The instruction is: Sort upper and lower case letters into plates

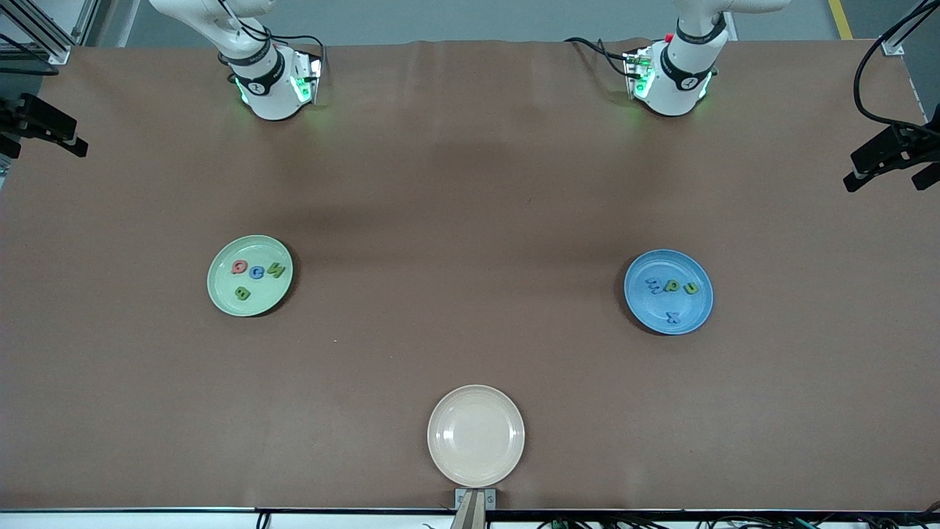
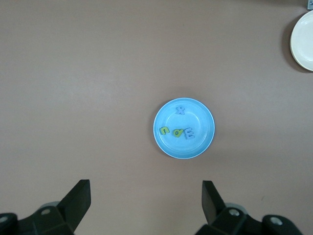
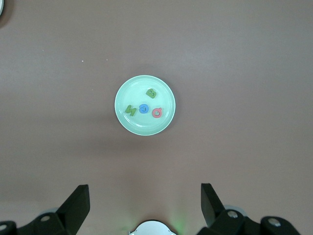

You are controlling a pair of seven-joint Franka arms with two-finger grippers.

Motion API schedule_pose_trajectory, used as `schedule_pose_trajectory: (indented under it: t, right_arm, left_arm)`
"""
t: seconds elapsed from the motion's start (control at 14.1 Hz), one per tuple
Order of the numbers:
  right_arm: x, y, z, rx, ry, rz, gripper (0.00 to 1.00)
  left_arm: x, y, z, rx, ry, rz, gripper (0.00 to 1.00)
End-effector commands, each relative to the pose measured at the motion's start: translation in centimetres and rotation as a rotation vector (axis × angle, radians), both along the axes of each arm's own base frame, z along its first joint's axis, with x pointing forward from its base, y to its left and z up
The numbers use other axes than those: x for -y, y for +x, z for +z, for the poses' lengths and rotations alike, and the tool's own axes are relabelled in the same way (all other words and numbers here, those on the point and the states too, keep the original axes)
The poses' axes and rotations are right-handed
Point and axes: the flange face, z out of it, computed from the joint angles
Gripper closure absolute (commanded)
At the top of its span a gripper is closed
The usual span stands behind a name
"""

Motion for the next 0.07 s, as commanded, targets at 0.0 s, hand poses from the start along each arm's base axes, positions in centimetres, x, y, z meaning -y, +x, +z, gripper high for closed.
schedule_pose_trajectory:
  t: [0.0]
  right_arm:
    - [-0.24, -0.47, 0.12, 0.004, 0.016, -0.009, 0.00]
  left_arm:
    - [0.24, -0.10, 0.37, -0.007, 0.012, 0.000, 0.00]
